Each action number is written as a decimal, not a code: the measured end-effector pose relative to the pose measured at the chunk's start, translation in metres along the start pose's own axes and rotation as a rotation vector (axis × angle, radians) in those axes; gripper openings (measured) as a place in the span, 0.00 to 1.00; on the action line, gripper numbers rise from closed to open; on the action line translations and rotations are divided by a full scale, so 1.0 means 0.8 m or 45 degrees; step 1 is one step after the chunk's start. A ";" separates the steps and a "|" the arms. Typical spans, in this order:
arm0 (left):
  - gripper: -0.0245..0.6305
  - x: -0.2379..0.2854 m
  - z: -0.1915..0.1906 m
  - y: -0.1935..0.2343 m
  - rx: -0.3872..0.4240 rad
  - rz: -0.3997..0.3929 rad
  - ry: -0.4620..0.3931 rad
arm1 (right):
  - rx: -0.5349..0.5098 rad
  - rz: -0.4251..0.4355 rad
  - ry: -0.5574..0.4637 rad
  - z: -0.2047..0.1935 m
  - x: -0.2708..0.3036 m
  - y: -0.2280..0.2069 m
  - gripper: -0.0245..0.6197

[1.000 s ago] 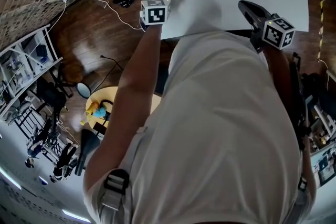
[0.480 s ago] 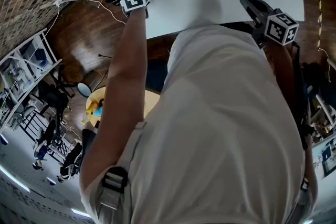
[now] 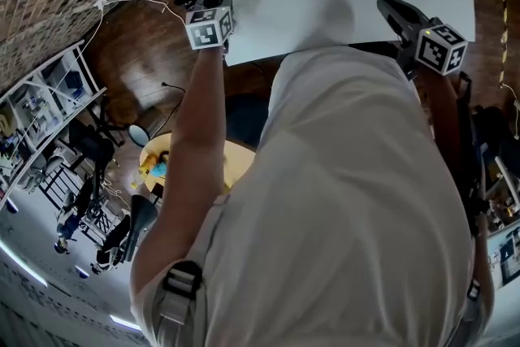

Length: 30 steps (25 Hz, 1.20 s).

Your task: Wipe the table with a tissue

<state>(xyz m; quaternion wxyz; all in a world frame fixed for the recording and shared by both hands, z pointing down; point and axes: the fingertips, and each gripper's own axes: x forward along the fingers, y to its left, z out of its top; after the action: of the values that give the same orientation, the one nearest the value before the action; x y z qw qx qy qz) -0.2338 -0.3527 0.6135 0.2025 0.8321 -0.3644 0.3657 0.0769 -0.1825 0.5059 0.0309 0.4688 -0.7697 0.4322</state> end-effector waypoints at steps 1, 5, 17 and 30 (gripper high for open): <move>0.09 -0.007 0.003 0.028 -0.114 0.097 -0.033 | 0.001 -0.004 -0.004 0.001 -0.001 -0.003 0.05; 0.09 -0.011 0.019 0.079 -0.221 0.204 -0.064 | 0.014 -0.021 -0.017 -0.002 -0.007 -0.008 0.05; 0.09 0.064 0.064 0.064 0.294 0.013 0.086 | 0.079 -0.156 -0.090 -0.018 -0.053 -0.028 0.05; 0.08 0.089 0.076 -0.073 0.565 -0.296 0.168 | 0.064 -0.141 -0.102 -0.015 -0.041 -0.023 0.05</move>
<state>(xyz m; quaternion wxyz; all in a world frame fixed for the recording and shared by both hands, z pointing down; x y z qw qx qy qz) -0.1288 -0.3838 0.6236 0.0791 0.8668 -0.1631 0.4646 0.1049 -0.1548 0.5099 0.0123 0.5283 -0.7320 0.4301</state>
